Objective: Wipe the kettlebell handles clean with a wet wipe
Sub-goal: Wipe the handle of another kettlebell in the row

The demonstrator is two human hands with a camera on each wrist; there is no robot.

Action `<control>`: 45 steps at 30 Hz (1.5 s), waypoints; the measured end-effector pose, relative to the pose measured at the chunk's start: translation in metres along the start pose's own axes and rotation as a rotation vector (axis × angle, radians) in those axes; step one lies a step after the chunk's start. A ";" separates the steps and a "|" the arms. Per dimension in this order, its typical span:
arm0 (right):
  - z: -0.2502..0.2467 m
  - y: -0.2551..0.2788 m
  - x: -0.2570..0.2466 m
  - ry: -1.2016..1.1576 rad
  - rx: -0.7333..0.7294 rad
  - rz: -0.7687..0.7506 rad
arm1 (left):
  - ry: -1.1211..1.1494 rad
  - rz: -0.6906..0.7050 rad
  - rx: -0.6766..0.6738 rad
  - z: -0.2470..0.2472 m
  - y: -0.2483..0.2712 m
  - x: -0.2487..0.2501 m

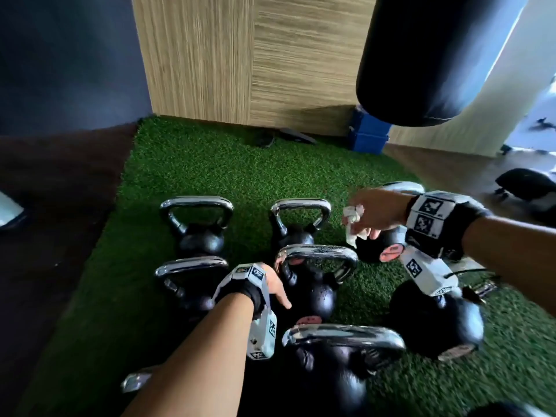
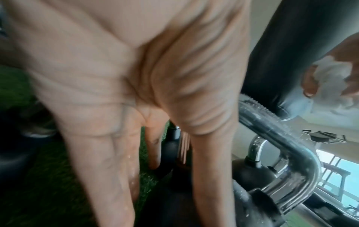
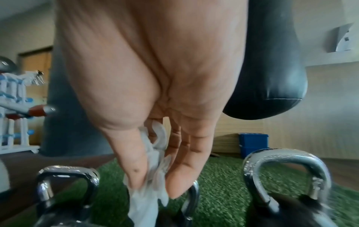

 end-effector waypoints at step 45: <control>0.070 0.010 0.006 0.126 0.308 -0.561 | 0.220 0.072 0.544 0.061 0.012 -0.014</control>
Point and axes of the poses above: each hand's wrist, its own y-axis away from the middle knuckle, its own z-axis out of the palm, x = y × z, the point moved 2 cm from there along -y, towards the middle knuckle, and after that the axes turned 8 degrees about x, right-handed, at the moved point
